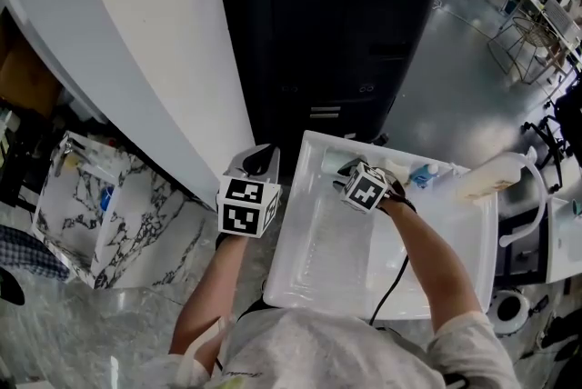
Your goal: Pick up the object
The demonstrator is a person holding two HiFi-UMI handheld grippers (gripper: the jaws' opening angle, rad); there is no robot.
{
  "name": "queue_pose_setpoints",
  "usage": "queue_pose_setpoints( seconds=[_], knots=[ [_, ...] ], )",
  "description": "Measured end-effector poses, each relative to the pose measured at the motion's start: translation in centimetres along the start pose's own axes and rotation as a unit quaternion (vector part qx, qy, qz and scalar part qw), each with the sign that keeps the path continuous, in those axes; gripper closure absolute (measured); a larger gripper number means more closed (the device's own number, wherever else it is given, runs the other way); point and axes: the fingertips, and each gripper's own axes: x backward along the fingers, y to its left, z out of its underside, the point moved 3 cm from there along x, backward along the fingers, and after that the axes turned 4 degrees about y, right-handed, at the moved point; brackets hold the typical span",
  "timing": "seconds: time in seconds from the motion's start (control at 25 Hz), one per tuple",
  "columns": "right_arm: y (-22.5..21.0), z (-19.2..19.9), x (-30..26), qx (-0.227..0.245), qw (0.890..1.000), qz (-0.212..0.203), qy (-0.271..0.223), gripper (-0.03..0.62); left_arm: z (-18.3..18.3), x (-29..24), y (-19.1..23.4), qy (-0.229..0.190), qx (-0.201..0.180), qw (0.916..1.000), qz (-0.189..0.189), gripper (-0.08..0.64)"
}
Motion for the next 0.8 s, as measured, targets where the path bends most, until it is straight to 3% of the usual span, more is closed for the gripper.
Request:
queue_pose_setpoints(
  seconds=[0.36,0.8],
  knots=[
    [-0.27,0.05,-0.3,0.006,1.0,0.009,0.008,0.565,0.24,0.07,0.06,0.005,-0.001,1.0,0.0,0.554],
    [0.1,-0.52,0.04,0.001,1.0,-0.001,-0.007,0.583,0.32,0.4,0.23,0.005,-0.001,1.0,-0.001,0.554]
  ],
)
